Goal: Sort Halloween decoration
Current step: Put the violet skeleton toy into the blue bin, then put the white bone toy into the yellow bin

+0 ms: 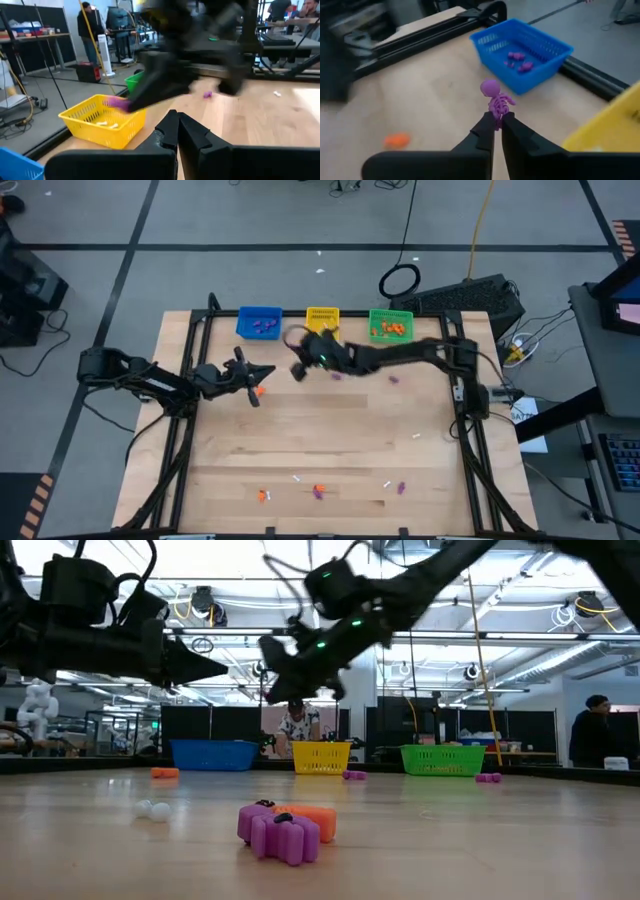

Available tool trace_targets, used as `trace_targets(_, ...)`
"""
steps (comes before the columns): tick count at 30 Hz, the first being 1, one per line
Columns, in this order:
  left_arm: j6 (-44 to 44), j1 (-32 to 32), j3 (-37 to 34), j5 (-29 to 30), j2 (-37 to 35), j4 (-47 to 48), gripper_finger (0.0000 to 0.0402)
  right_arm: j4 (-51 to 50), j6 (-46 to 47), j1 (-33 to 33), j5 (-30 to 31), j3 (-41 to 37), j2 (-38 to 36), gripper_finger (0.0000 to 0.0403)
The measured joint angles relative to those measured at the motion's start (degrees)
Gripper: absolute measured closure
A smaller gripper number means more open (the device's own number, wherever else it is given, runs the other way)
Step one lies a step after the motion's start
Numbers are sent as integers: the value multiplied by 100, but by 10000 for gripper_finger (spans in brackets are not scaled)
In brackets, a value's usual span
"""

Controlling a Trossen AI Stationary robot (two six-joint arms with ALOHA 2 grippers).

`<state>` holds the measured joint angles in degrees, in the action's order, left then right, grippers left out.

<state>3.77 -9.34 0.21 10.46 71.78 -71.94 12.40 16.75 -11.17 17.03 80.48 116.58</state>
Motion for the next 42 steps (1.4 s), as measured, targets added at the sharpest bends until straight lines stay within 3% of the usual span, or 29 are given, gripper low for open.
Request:
trace_targets(6, -1, 0, 0, -29, -29, 316, 394, -690, -141, -521, -233, 1731, 1052, 388)
trace_targets(15, 13, 0, -2, -31, -29, 356, 394, -1134, -142, -787, -401, 3414, 2338, 387)
trace_targets(27, 4, 0, -4, -28, -32, 355, 394, -1271, -119, -864, -385, 3627, 2683, 382)
trace_targets(37, -2, 0, -4, -28, -32, 366, 394, -1454, -318, -862, -373, 3627, 2420, 266)
trace_targets(42, 17, 0, -4, -96, -32, 345, 394, -1818, -680, -835, -362, 3626, 2071, 259)
